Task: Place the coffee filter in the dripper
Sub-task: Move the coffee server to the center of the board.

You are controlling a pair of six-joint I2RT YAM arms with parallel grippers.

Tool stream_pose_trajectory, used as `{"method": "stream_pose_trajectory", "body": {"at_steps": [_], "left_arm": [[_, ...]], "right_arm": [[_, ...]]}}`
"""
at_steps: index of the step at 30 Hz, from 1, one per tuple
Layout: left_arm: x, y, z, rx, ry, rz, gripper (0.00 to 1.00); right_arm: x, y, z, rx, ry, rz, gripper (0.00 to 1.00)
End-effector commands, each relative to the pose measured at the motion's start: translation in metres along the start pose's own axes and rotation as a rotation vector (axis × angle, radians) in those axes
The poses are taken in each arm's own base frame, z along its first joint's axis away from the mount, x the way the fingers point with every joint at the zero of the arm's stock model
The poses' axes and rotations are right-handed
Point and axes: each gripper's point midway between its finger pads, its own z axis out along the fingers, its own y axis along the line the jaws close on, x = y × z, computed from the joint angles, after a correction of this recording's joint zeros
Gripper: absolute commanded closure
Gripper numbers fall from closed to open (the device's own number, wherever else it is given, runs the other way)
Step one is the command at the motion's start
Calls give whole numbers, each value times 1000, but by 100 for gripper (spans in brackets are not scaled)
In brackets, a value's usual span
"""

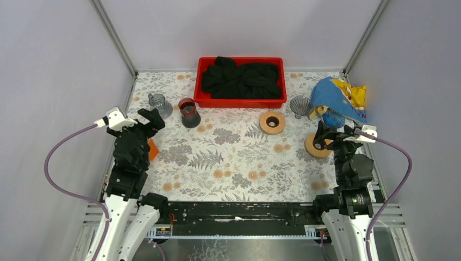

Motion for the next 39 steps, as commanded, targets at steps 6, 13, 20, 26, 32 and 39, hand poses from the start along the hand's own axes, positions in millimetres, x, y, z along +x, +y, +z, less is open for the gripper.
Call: {"method": "stream_pose_trajectory", "body": {"at_steps": [6, 13, 20, 26, 32, 39], "left_arm": [[-15, -15, 8, 44, -31, -11, 0], [-5, -18, 21, 23, 41, 56, 0], [0, -34, 21, 105, 109, 125, 0], [1, -40, 7, 171, 104, 75, 0], [9, -48, 0, 245, 121, 89, 0], [17, -58, -4, 303, 132, 105, 0]], "right_arm": [[-20, 5, -3, -26, -81, 17, 1], [-20, 7, -5, -34, -84, 14, 1], [-18, 11, 1, -32, -36, 41, 1], [-18, 14, 17, -3, 84, 50, 1], [-15, 15, 40, 42, 203, 32, 1], [6, 35, 62, -26, 348, 48, 1]]}}
